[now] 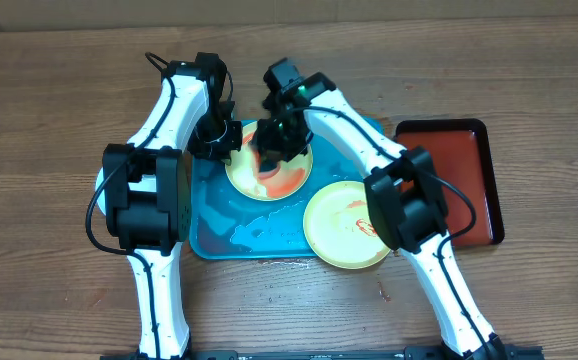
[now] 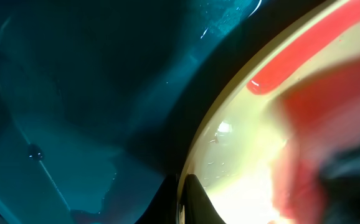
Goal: Clean dirty plates on tray and stack at the side
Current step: 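Scrub the upper yellow plate with the sponge while left gripper holds rim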
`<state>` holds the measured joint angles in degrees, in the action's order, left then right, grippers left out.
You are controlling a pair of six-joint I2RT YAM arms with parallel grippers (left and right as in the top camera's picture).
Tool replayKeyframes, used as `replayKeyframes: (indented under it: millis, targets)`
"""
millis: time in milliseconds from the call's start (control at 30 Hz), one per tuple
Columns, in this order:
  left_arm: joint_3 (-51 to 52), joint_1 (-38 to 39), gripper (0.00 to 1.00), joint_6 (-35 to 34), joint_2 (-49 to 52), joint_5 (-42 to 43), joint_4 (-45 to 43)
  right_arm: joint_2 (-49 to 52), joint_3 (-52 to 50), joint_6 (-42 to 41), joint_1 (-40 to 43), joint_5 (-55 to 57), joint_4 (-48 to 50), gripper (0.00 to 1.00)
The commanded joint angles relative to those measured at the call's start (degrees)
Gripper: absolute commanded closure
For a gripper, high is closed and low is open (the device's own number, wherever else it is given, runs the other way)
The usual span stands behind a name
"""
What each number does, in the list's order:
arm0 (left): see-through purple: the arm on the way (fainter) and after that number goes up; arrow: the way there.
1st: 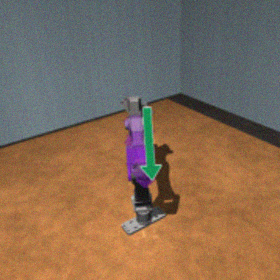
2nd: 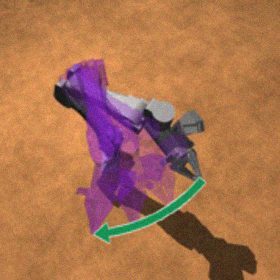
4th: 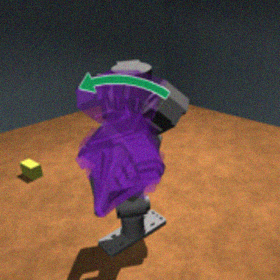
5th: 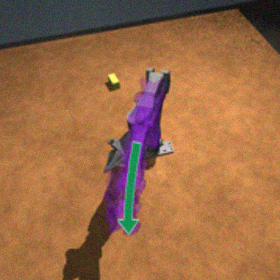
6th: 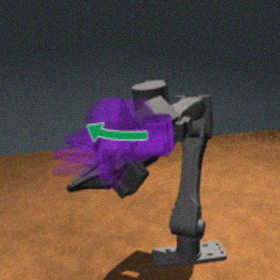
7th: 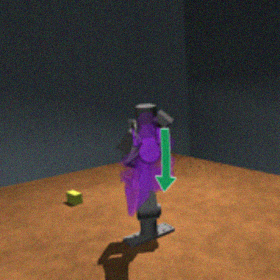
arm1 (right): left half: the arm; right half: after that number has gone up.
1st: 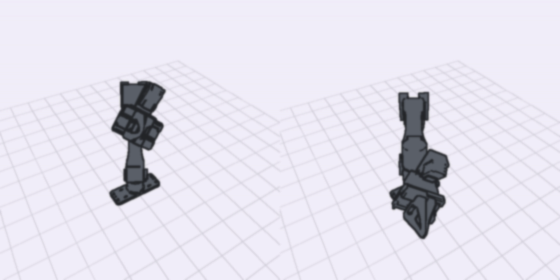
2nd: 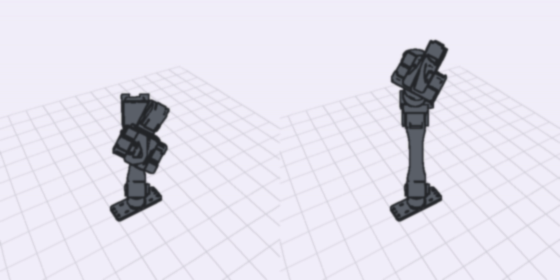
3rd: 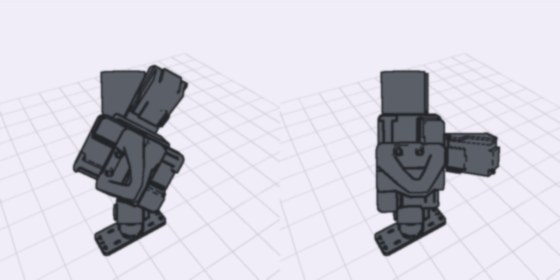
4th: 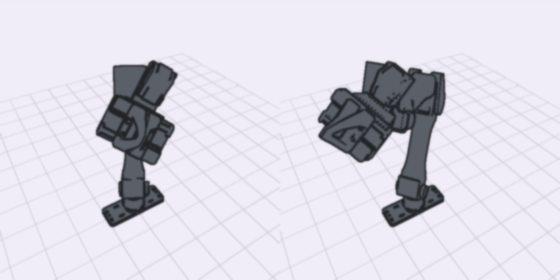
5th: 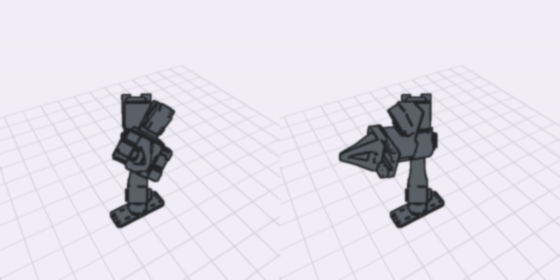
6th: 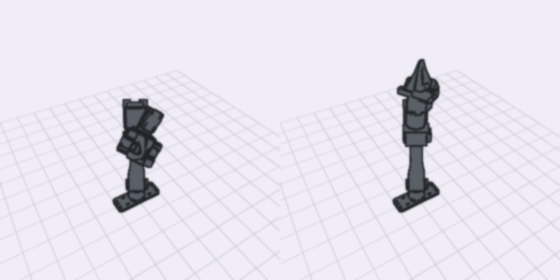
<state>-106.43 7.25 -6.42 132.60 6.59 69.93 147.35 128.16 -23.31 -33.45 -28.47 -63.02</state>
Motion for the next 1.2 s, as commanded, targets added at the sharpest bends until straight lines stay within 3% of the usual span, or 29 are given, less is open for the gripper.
replayKeyframes:
  millis: [0, 300, 667, 867, 1067, 1167]
  targets:
    - [0.52, 0.28, 0.96, 0.02, -1.03, -0.11, -1.2, 2.93, -0.7, 3.13, -3.19, -7.54, -1.22, 0.96]
    - [0.52, 0.26, 0.96, 0.02, -1.03, -0.11, -1.09, 2.6, -0.52, 3.34, -1.84, -3.13, -6.82, 0.96]
    - [0.52, 0.26, 0.96, 0.07, -1.03, -0.15, -1.01, -1.68, -0.52, -7.1, 1.92, 29.79, -15.72, 0.96]
    - [0.52, 0.26, 0.96, 0.26, -1.03, -0.17, -0.98, -1.68, -0.52, -9.73, 1.53, 38.42, -13.57, 0.96]
    - [0.52, 0.26, 0.96, 0.48, -1.03, -0.15, -1.01, -1.68, -0.52, -6.43, 1.49, 39.87, -6.1, 0.96]
    - [0.52, 0.26, 0.96, 0.46, -1.03, -0.15, -1.01, -1.66, -0.55, 0.13, 1.49, 30.6, -1.36, 0.96]
